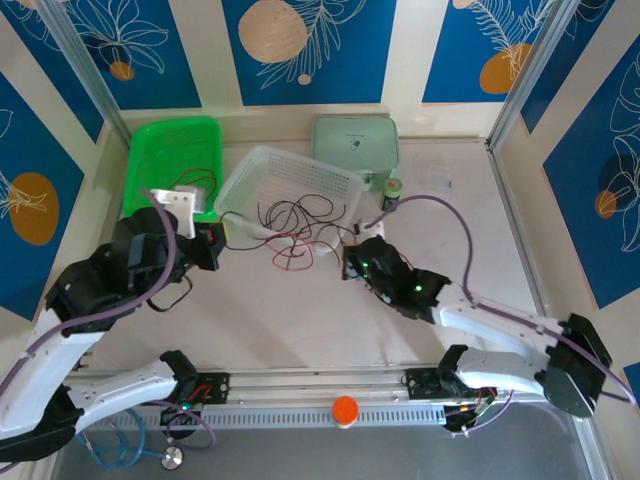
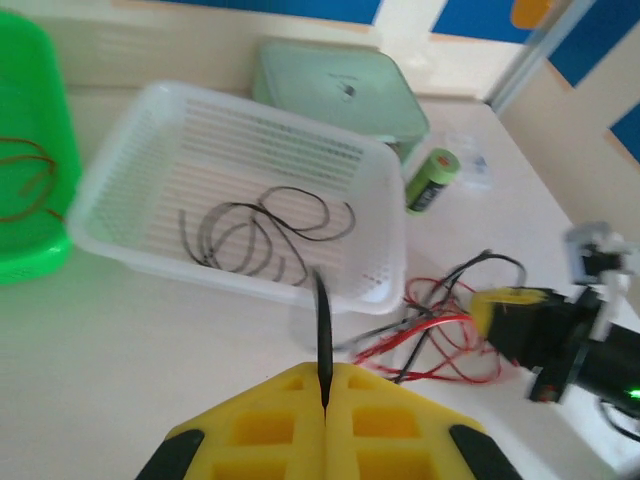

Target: Untangle the cables

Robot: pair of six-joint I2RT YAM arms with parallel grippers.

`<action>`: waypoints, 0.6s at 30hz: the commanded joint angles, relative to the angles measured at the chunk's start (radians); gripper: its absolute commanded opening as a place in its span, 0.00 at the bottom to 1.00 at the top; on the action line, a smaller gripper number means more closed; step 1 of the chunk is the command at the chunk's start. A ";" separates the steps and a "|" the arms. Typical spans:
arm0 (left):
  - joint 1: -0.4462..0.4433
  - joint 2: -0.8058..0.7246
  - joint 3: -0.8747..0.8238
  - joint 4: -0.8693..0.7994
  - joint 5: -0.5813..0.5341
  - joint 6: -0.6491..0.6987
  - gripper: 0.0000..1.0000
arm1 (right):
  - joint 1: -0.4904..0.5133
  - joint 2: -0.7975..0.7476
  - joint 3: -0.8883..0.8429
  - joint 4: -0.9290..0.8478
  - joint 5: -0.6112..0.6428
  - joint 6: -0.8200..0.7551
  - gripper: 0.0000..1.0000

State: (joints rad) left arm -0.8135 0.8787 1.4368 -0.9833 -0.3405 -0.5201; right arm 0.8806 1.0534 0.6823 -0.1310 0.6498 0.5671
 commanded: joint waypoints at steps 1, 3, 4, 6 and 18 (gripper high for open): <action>0.009 -0.004 0.050 -0.104 -0.118 0.044 0.00 | -0.056 -0.134 -0.071 -0.185 0.027 0.088 0.00; 0.009 -0.001 0.059 -0.104 -0.126 0.051 0.00 | -0.094 -0.216 -0.094 -0.247 0.016 0.102 0.00; 0.008 0.003 0.062 -0.103 -0.130 0.056 0.00 | -0.117 -0.260 -0.104 -0.284 0.012 0.108 0.00; 0.008 0.008 0.063 -0.101 -0.136 0.061 0.00 | -0.164 -0.333 -0.123 -0.344 0.001 0.112 0.00; 0.009 0.052 0.041 -0.033 -0.060 0.072 0.00 | -0.414 -0.243 -0.254 -0.280 -0.323 0.179 0.00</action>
State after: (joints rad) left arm -0.8127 0.9276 1.4803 -1.0504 -0.4301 -0.4622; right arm 0.4767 0.7513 0.4488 -0.4534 0.4309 0.7017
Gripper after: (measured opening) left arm 0.045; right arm 0.058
